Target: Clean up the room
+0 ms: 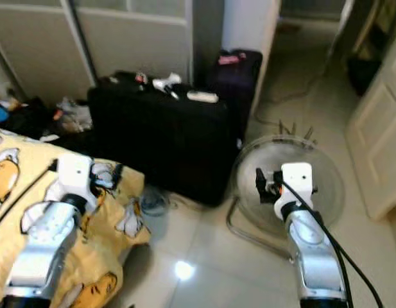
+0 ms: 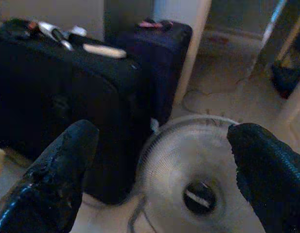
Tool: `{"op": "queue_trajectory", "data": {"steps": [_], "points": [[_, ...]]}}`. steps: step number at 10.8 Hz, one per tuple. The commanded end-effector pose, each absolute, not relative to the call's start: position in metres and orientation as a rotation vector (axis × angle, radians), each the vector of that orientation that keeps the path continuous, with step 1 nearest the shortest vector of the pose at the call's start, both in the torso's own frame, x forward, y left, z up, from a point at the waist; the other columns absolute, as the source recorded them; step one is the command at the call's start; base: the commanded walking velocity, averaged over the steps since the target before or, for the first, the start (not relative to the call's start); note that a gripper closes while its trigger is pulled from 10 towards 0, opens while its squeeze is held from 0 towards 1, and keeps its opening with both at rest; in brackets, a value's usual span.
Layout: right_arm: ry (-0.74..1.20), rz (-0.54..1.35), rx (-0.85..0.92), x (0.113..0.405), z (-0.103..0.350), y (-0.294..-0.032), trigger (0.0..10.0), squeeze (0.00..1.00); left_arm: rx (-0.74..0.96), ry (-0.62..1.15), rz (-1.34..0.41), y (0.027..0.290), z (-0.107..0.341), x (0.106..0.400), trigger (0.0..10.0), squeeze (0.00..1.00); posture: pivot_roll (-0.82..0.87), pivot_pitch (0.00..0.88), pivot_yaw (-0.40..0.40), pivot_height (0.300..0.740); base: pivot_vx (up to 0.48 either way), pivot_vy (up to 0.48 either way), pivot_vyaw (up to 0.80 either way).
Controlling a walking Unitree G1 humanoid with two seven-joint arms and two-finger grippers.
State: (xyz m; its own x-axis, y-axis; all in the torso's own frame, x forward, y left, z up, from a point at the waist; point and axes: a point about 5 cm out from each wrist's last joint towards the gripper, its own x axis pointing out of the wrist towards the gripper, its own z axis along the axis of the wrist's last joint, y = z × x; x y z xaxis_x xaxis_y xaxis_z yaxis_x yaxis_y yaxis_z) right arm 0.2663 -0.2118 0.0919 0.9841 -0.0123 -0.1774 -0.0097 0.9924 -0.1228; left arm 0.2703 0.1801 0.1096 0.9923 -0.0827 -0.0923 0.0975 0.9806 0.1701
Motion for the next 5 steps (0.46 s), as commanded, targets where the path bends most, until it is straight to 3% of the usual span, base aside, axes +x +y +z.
{"op": "queue_trajectory", "data": {"steps": [1,5], "points": [[0.178,0.025,-0.124,0.2683,0.0918,-0.2031,10.0,0.00,0.182,0.099,-0.062,0.1884,0.1075,0.2688,10.0,0.00,-0.02,0.000,0.015,0.740,0.000,0.000,0.00],[0.193,0.018,-0.121,0.2699,0.0902,-0.2006,10.0,0.00,0.195,0.119,-0.023,0.1945,0.1027,0.2638,10.0,0.00,-0.02,0.000,0.003,0.740,0.000,0.000,0.00]]}}
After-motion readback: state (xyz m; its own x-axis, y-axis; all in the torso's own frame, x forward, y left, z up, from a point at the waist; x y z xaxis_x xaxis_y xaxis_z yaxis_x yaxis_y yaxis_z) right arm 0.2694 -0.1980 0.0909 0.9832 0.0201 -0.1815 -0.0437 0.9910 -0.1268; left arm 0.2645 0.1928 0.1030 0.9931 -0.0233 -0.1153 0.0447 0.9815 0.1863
